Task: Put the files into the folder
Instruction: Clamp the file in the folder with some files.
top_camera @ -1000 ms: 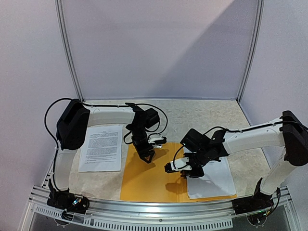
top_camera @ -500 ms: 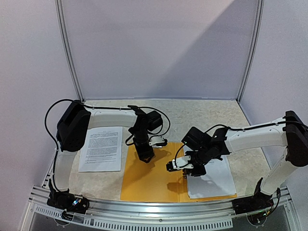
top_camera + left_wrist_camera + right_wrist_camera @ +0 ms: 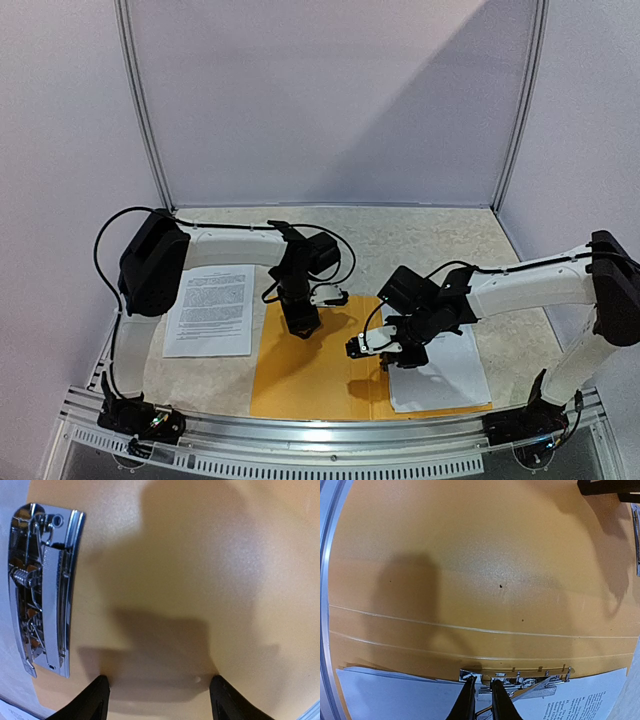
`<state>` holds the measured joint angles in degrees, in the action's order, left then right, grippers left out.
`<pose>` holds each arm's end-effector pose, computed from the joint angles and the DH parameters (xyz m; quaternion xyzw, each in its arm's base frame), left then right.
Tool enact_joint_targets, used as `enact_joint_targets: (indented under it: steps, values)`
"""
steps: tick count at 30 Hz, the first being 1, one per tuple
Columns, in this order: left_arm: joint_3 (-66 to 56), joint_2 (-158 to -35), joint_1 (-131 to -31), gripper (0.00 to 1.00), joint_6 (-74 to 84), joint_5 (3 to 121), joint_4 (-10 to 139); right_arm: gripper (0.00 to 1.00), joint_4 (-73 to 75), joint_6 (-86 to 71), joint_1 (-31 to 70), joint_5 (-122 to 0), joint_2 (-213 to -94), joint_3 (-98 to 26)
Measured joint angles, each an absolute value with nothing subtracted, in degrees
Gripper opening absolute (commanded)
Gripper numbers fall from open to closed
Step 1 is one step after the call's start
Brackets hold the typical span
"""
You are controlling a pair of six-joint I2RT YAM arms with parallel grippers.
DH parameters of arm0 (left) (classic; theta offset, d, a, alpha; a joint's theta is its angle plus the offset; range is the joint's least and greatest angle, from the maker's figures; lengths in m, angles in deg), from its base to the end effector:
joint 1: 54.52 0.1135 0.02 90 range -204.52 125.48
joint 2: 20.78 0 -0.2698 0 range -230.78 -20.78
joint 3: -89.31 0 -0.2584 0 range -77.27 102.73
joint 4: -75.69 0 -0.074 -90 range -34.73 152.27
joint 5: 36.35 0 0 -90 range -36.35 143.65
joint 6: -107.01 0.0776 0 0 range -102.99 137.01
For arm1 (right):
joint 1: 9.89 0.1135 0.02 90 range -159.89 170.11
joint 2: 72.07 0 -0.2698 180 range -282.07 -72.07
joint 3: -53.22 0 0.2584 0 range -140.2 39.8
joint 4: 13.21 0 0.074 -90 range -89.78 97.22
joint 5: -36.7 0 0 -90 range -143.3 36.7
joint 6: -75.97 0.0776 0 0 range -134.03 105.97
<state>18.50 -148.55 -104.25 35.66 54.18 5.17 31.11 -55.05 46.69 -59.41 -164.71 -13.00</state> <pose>0.2791 -0.3305 0.0929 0.5619 0.8271 -0.0066 0.0063 0.1659 0.2664 0.1253 -0.7466 0.6418 0.0747 0.1584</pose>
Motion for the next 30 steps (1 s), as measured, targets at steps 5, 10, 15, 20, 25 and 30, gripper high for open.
enact_joint_targets:
  steps: [5, 10, 15, 20, 25, 30]
  values:
    - [18.5, -148.55, -104.25, 0.72, 35.68, 54.2, 5.14, 0.12, 30.22, -55.07, 46.69, -59.72, -164.95, -12.28]
    - [18.5, -148.55, -104.25, 0.72, 35.68, 54.25, 5.14, 0.12, 29.76, -55.02, 46.69, -59.72, -165.11, -11.82]
    - [18.5, -148.57, -104.25, 0.72, 35.68, 54.2, 5.14, 0.12, 29.69, -54.83, 46.69, -59.67, -165.28, -11.64]
    - [18.46, -148.57, -104.25, 0.72, 35.75, 54.18, 5.14, 0.12, 29.5, -54.74, 46.69, -59.67, -165.74, -11.56]
    - [18.48, -148.61, -104.25, 0.72, 35.9, 54.18, 5.12, 0.11, 29.43, -54.61, 46.69, -59.69, -165.83, -11.12]
    - [18.48, -148.63, -104.25, 0.72, 35.9, 54.18, 5.1, 0.11, 29.21, -54.59, 46.69, -59.69, -166.03, -10.9]
